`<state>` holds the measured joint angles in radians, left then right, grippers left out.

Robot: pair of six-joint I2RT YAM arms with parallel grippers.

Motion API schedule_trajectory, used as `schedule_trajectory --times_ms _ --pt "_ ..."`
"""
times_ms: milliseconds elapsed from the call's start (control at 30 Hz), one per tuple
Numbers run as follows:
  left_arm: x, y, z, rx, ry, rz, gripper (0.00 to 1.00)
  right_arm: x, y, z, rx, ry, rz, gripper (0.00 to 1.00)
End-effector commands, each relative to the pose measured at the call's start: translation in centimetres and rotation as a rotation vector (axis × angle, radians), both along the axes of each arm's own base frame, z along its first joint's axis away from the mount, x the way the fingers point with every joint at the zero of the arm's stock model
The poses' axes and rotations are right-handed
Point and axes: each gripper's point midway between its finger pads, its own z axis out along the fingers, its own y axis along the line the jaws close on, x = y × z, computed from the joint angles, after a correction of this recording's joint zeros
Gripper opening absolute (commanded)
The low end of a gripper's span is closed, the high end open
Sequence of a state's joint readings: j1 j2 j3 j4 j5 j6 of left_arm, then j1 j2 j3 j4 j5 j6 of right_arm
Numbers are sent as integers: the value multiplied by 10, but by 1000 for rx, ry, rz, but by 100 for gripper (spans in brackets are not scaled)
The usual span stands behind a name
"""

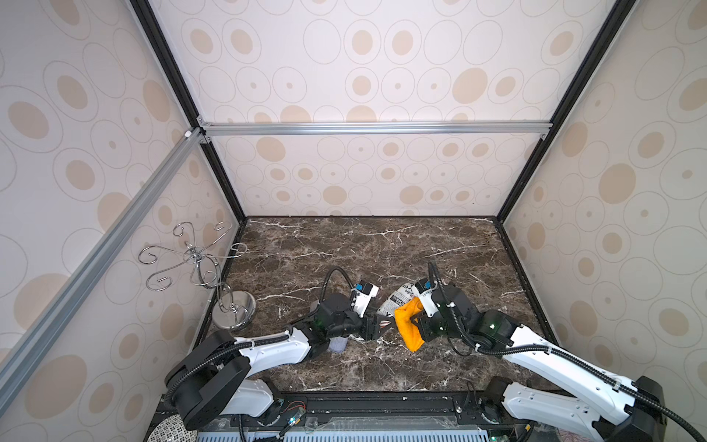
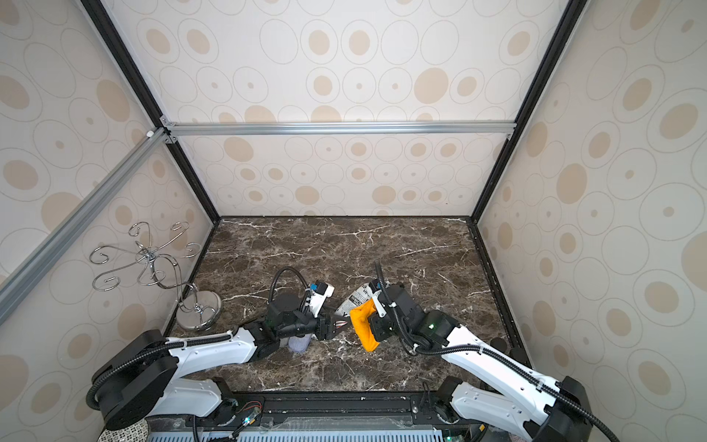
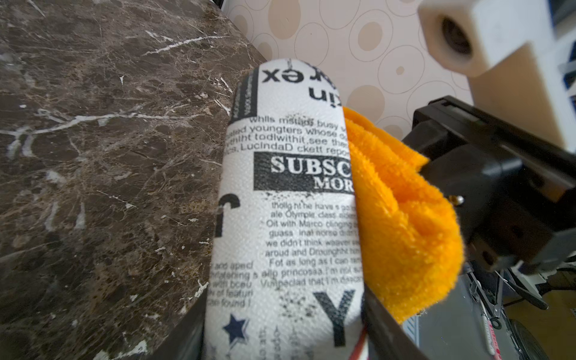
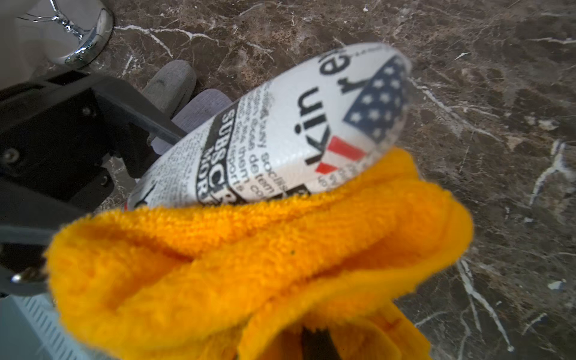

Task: Wipe the eyeglass case
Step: Wipe the dirt from the eyeglass case.

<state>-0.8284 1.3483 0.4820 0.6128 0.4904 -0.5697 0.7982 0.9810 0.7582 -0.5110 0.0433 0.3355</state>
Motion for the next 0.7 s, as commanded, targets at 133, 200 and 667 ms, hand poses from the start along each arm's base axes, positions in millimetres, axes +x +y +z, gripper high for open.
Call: schedule_trajectory --times_ms 133,200,667 --pt "-12 -12 7 -8 -43 -69 50 38 -33 32 -11 -117 -218 0" --pt "-12 -13 7 -8 -44 -69 50 42 -40 34 -11 -120 -250 0" --pt "-7 -14 11 -17 -47 -43 49 -10 27 17 131 -16 121 0"
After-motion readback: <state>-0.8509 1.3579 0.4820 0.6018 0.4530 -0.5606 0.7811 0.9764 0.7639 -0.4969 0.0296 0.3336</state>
